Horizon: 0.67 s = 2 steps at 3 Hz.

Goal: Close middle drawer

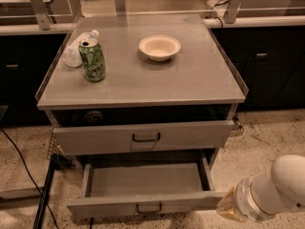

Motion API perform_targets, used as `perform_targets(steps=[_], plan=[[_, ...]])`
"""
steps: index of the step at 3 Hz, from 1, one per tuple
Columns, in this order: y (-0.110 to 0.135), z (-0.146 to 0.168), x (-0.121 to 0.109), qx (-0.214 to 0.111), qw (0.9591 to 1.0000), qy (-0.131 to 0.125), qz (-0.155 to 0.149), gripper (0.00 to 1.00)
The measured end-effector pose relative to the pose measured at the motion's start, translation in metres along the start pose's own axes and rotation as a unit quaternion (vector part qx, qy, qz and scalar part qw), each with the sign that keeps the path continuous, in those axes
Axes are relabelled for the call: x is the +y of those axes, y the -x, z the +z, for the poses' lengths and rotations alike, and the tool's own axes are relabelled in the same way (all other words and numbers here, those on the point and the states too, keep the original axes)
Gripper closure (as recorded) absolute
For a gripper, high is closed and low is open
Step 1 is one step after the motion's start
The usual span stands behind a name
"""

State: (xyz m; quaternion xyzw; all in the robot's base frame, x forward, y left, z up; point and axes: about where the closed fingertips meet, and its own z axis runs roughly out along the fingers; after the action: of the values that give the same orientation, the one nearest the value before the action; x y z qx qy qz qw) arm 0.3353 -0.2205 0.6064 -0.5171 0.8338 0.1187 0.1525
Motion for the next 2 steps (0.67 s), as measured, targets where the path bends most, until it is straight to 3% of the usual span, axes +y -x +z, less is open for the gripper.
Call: perform_targets(steps=[1,2], plan=[[0.0,0.0,0.0,0.0,1.0,0.0,0.0,1.0],[-0.018,0.047,-0.012,-0.004,0.9998,-0.016,-0.013,1.0]])
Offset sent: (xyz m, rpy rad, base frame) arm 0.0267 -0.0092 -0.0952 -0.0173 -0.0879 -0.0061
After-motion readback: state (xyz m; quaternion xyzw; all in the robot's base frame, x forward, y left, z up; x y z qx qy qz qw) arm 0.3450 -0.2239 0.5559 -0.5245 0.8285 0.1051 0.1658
